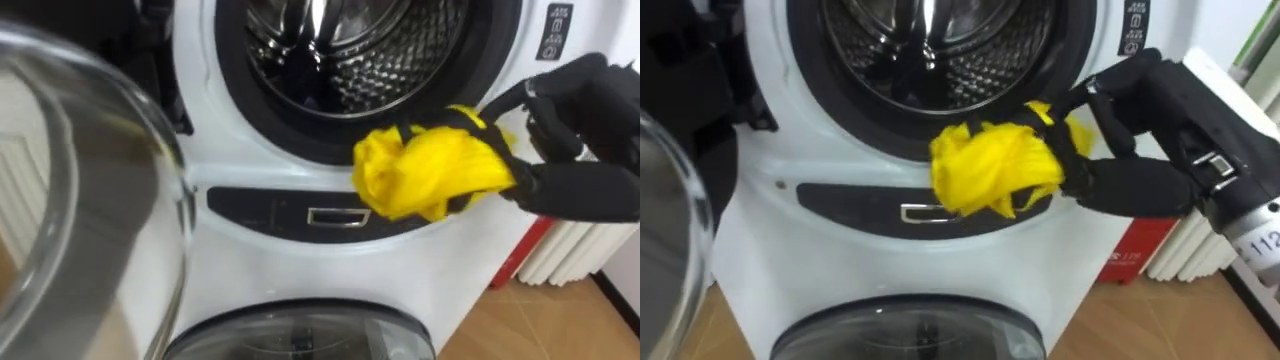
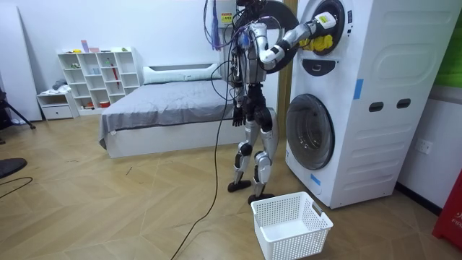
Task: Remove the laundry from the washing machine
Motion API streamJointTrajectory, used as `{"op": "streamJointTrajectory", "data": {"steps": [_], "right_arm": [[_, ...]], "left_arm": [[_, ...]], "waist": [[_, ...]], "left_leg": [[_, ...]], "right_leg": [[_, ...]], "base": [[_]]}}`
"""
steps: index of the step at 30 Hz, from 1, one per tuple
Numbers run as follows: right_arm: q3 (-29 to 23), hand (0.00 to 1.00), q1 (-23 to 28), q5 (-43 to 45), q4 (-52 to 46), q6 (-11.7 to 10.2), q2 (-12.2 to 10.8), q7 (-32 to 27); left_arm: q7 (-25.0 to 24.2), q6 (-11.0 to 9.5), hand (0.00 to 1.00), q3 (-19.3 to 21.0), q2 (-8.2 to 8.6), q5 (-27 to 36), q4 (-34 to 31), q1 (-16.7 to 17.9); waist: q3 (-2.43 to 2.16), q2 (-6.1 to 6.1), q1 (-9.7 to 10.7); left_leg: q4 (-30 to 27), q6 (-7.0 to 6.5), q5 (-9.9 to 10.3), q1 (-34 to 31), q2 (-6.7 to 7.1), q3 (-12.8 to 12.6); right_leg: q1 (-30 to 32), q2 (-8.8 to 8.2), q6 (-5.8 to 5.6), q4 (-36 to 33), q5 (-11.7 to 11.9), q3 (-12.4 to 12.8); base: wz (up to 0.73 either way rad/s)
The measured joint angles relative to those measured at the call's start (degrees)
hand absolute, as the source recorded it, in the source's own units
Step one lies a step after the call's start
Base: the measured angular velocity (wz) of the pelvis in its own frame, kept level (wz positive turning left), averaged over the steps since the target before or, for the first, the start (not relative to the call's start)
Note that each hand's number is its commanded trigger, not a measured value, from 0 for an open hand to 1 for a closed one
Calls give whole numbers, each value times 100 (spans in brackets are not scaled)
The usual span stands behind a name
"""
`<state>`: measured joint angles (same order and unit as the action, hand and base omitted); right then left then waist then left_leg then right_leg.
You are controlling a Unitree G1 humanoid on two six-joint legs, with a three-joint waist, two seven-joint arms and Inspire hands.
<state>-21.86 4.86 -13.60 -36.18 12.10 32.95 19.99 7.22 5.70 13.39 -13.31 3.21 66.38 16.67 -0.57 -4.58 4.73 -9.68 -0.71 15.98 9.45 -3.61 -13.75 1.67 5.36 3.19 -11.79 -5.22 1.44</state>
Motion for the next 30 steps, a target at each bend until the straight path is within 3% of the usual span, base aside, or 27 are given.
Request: {"op": "streamJointTrajectory", "data": {"steps": [5,16,21,27,30], "right_arm": [[-256,100,91,3,4,-89,1,-48],[-474,100,669,322,13,-100,-2,-244],[-617,100,1050,386,154,-102,-261,-289],[-622,100,1378,271,725,-195,-394,-325],[-614,100,1505,303,1309,-196,-608,-324]], "left_arm": [[-15,-188,0,-2,-27,-6,3,-128],[-68,-194,0,0,-92,-80,2,-5],[-194,-188,0,3,-132,-170,5,-11],[-288,-200,0,-63,-369,-166,72,-318],[-297,-198,0,-218,-409,-165,201,-575]], "waist": [[-1,-8,84],[-3,-31,107],[6,-64,111],[16,-56,119],[19,-40,104]], "left_leg": [[31,-2,2,13,10,-38],[14,-3,2,25,18,-284],[3,-8,10,18,17,-497],[-151,-47,58,-98,-4,-824],[-282,-103,116,-211,-17,-1092]], "right_leg": [[-4,11,-6,-2,4,38],[120,69,-17,-88,37,320],[198,107,-34,-90,89,529],[402,187,-76,-105,254,791],[578,213,-127,-221,305,969]], "base": [[-3],[-12],[-23],[-29],[-39]]}}
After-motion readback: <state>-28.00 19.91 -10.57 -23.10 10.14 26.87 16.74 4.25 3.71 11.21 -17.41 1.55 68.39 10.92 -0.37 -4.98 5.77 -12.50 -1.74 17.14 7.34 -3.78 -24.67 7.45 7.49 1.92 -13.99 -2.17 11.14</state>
